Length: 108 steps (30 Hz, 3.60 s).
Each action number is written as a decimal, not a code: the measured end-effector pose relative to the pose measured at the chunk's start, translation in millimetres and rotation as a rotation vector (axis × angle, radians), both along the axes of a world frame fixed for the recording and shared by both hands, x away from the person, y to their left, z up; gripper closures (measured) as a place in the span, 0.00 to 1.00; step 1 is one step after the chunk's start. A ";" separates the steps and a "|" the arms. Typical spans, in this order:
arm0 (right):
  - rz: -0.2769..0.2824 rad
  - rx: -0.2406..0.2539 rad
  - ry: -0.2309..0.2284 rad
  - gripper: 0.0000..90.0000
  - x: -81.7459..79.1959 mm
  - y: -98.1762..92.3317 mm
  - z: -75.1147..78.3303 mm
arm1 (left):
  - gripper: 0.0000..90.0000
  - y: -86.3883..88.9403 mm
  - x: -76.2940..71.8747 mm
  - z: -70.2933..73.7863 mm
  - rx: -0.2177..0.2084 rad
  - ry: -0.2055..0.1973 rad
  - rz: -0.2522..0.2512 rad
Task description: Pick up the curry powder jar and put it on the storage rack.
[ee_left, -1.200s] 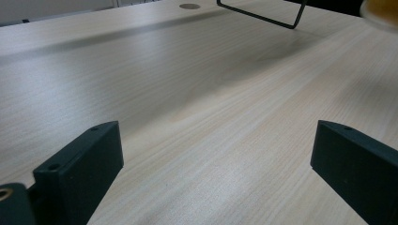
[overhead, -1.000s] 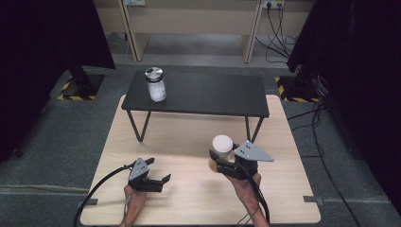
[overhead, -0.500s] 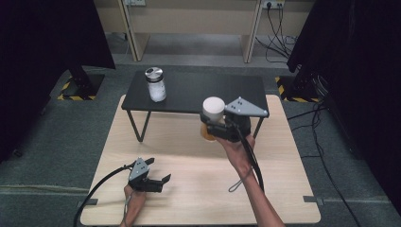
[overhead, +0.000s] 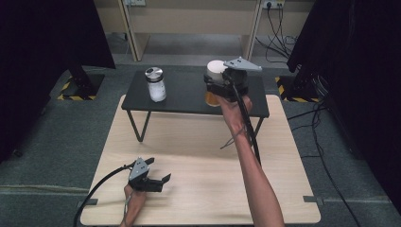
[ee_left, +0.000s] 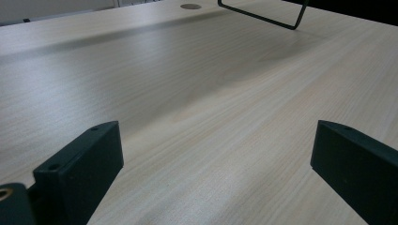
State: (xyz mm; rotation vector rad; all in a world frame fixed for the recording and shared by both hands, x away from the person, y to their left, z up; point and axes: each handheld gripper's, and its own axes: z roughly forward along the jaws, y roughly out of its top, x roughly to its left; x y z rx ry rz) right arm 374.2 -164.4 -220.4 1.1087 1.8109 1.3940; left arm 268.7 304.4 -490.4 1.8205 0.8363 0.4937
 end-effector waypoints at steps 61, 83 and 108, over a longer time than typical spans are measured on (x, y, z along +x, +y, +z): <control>0.050 0.090 -0.002 0.00 -10.9 -43.3 -26.5 | 0.02 0.2 -0.2 0.2 0.001 0.000 -0.002; 0.295 0.119 0.011 0.00 -82.3 -80.6 -118.2 | 0.02 -0.4 -1.3 0.1 0.004 -0.003 -0.001; 0.318 0.006 0.139 0.01 -106.7 -74.1 -256.0 | 0.02 -0.3 -1.6 0.2 0.005 -0.003 -0.003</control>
